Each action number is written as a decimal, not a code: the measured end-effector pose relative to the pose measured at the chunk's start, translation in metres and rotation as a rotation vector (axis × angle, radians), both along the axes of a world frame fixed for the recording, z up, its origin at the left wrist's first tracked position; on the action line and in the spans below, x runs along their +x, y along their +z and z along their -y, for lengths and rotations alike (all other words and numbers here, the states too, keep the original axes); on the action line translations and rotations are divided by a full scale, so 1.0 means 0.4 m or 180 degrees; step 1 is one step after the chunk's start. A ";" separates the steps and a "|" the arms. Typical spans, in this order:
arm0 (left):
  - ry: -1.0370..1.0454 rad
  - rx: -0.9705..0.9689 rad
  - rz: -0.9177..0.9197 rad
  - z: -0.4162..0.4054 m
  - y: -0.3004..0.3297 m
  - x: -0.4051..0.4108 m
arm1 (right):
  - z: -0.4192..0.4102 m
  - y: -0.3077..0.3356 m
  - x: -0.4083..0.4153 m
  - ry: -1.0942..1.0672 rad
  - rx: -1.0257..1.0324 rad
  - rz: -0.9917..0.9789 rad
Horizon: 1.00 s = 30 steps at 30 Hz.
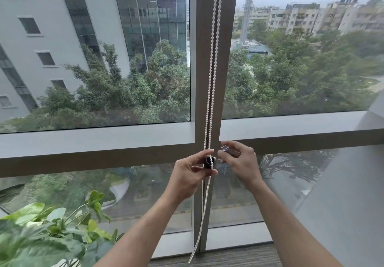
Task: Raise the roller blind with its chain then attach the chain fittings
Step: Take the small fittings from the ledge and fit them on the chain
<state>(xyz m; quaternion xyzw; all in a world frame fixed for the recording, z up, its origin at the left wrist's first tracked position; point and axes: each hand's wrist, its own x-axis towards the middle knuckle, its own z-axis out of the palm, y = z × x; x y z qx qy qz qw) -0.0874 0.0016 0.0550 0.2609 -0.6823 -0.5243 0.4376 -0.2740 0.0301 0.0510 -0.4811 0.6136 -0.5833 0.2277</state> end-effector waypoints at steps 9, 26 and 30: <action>0.0035 -0.0122 0.0089 0.003 0.006 0.005 | -0.089 0.071 0.032 0.0772 -0.0210 0.0087; -0.0070 -0.0447 0.0187 -0.001 0.022 0.010 | -0.140 0.147 0.072 0.0641 -0.0461 -0.1316; -0.0140 -0.0390 0.0163 -0.004 0.023 0.007 | -0.142 0.157 0.075 0.0649 -0.0539 -0.1629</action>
